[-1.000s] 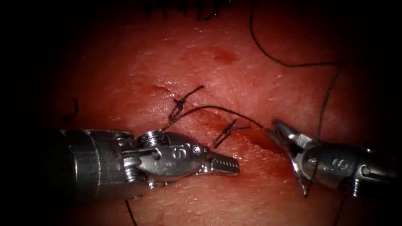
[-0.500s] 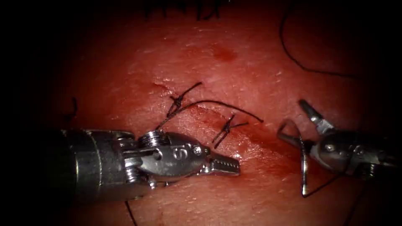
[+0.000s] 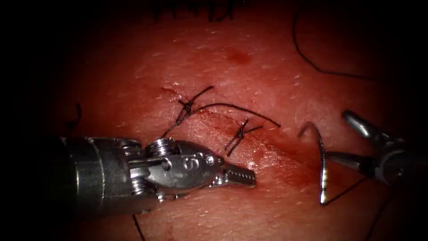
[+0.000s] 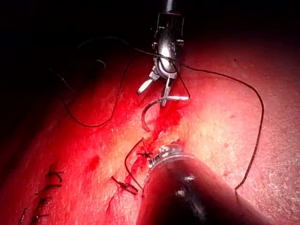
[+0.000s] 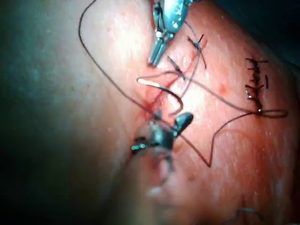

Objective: Wound Closure

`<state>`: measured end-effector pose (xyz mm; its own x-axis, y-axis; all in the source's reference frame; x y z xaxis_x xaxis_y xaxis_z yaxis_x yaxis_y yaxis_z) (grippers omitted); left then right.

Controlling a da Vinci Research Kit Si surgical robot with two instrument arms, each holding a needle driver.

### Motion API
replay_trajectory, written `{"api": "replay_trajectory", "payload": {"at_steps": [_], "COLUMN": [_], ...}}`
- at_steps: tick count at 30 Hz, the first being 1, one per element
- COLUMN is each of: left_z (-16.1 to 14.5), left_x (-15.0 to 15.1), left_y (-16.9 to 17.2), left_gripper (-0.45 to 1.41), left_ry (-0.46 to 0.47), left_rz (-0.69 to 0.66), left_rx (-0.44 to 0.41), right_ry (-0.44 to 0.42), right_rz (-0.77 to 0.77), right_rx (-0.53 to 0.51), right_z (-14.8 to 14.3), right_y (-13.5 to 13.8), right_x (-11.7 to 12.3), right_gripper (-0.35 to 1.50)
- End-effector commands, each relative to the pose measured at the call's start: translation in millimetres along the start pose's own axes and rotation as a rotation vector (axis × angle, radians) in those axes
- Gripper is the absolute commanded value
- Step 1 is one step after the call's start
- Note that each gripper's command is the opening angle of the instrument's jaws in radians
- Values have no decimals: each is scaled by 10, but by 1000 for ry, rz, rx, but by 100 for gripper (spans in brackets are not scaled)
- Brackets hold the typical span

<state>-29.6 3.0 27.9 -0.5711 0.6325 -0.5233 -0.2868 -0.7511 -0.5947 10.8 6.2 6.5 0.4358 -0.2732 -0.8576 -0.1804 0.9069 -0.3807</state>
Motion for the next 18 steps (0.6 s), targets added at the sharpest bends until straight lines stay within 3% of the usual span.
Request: {"api": "replay_trajectory", "payload": {"at_steps": [1,11,17,18], "left_z": [8,7,7,8], "left_x": [0,0,0,0], "left_y": [-1,-1,-1,-1], "left_gripper": [-27,-27,-25,-25], "left_ry": [1,0,1,1], "left_rz": [1,1,7,7], "left_rx": [0,-1,0,0], "right_ry": [41,82,98,98], "right_rz": [-29,-85,-91,-91], "right_rx": [19,70,80,80], "right_z": [12,31,35,36], "right_y": [-13,-21,-20,-19], "right_x": [18,30,32,32], "right_gripper": [138,135,123,111]}}
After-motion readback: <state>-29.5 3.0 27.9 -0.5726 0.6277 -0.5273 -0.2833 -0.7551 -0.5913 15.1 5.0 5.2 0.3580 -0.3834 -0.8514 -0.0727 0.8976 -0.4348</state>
